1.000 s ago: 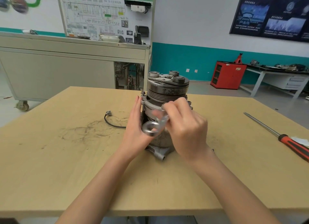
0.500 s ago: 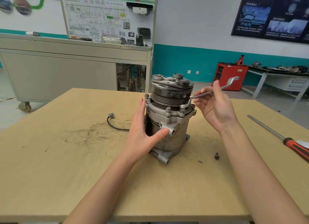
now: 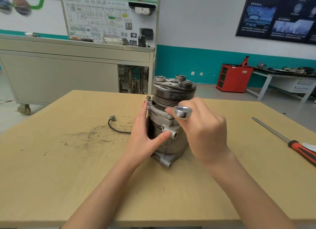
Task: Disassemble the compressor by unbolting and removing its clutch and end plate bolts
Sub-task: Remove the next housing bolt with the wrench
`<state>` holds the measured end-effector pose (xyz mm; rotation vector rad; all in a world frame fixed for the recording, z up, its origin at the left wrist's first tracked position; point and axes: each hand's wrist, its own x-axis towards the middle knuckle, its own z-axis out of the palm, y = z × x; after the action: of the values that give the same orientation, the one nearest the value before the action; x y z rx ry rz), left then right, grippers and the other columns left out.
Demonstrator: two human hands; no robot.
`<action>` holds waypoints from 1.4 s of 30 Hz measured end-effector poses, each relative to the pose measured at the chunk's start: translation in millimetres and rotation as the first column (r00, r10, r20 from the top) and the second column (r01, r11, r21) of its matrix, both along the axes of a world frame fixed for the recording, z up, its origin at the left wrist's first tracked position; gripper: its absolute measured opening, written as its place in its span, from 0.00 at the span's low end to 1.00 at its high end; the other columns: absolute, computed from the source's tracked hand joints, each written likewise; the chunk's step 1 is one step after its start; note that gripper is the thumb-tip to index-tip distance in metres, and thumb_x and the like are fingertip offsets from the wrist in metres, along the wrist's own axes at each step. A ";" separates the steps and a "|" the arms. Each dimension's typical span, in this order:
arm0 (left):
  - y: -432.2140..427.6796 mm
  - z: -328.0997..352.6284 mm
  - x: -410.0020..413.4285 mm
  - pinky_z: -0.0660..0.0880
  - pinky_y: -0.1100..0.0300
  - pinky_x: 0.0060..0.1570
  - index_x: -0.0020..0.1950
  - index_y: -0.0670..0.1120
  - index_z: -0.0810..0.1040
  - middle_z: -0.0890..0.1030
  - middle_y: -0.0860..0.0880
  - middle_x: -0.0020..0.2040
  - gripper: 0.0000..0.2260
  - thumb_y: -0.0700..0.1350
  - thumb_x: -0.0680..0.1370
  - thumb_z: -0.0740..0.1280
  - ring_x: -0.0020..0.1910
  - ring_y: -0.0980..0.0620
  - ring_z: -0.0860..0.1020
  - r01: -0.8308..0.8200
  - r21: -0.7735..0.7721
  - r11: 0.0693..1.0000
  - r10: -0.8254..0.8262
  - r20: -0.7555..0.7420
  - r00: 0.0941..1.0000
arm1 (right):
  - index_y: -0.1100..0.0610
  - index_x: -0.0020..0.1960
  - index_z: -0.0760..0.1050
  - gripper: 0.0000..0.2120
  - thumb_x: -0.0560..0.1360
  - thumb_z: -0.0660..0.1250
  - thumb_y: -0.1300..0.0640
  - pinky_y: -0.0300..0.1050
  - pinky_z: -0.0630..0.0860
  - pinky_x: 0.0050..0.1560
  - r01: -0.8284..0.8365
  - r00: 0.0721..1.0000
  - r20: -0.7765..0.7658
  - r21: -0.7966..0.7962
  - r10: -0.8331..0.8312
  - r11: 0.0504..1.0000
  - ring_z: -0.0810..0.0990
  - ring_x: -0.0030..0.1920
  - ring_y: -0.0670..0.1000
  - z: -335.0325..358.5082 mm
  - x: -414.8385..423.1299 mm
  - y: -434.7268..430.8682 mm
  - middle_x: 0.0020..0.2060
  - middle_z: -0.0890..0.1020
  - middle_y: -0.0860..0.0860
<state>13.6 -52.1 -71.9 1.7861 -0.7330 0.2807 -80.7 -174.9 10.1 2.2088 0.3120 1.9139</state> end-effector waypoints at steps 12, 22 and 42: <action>-2.0 -1.3 -1.7 0.55 0.60 0.74 0.75 0.66 0.45 0.51 0.67 0.77 0.44 0.67 0.66 0.67 0.75 0.67 0.52 0.025 -0.041 0.999 -0.026 -0.034 0.999 | 0.59 0.33 0.77 0.11 0.70 0.75 0.58 0.36 0.62 0.24 0.101 0.995 0.000 -0.093 -0.101 0.991 0.70 0.23 0.47 -9.3 1.4 9.2 0.28 0.75 0.51; -0.3 1.4 -7.2 0.55 0.59 0.72 0.78 0.62 0.45 0.50 0.63 0.78 0.47 0.72 0.65 0.65 0.76 0.64 0.52 -0.003 -0.014 1.000 0.003 -0.028 1.000 | 0.60 0.35 0.69 0.18 0.82 0.50 0.61 0.39 0.77 0.30 -0.263 0.352 0.503 0.862 0.789 -0.433 0.81 0.28 0.50 -0.1 37.7 -71.0 0.31 0.82 0.55; -0.7 4.3 -8.5 0.51 0.65 0.71 0.73 0.67 0.43 0.48 0.64 0.78 0.43 0.72 0.65 0.64 0.74 0.70 0.48 0.003 -0.017 1.000 -0.003 -0.006 1.000 | 0.65 0.33 0.78 0.21 0.75 0.63 0.49 0.41 0.70 0.24 -0.252 0.964 0.002 0.318 0.265 0.914 0.76 0.22 0.52 21.9 0.9 -6.6 0.25 0.78 0.55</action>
<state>5.1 -52.8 -67.6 1.7693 -0.7275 0.2788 -79.7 -181.6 32.0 2.5229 0.3404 2.1918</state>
